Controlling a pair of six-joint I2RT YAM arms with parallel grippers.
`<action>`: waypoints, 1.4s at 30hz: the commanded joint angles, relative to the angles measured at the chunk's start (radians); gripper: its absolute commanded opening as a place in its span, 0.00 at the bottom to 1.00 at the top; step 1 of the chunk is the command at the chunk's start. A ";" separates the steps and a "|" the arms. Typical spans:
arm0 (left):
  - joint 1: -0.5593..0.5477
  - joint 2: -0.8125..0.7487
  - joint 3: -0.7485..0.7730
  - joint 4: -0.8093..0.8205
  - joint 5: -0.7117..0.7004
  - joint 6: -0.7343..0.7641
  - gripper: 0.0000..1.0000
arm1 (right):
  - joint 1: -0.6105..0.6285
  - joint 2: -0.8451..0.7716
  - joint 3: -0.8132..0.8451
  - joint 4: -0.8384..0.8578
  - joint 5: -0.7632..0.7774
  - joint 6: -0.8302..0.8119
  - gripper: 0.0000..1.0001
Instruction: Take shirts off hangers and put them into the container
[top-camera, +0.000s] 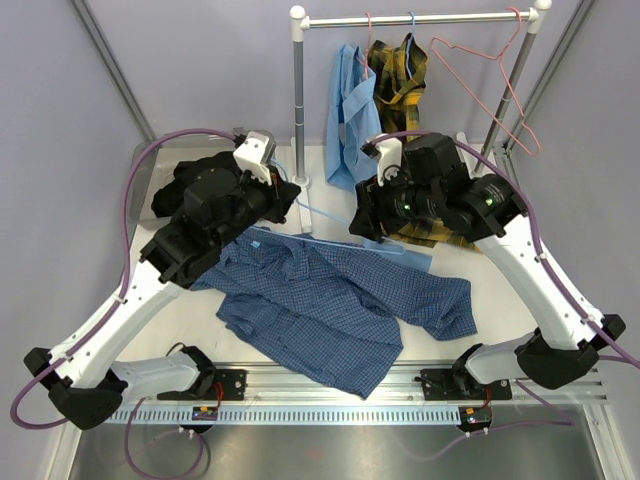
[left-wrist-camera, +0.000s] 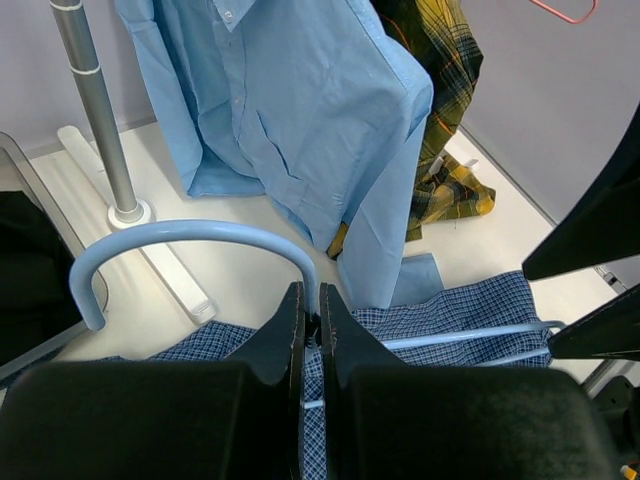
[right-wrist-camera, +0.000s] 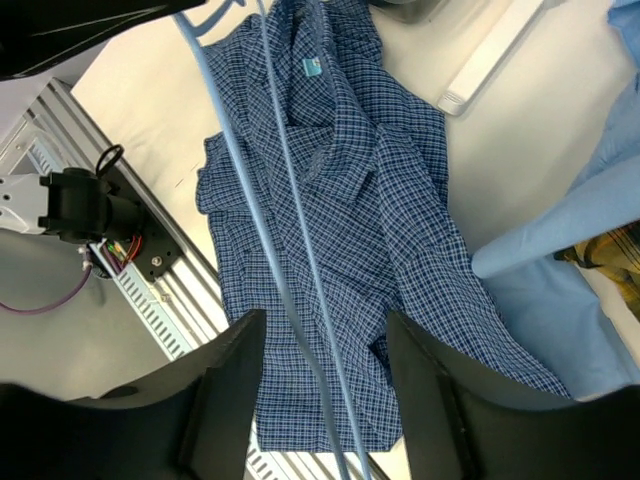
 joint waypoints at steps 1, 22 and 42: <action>-0.004 -0.001 0.055 0.048 0.020 0.028 0.00 | 0.034 -0.003 0.014 0.009 -0.101 -0.143 0.57; -0.004 -0.018 0.078 0.008 -0.006 0.022 0.58 | 0.074 -0.056 -0.019 0.034 -0.042 -0.139 0.00; -0.004 -0.422 -0.213 -0.092 -0.316 -0.084 0.99 | 0.073 -0.296 0.109 0.281 0.590 -0.209 0.00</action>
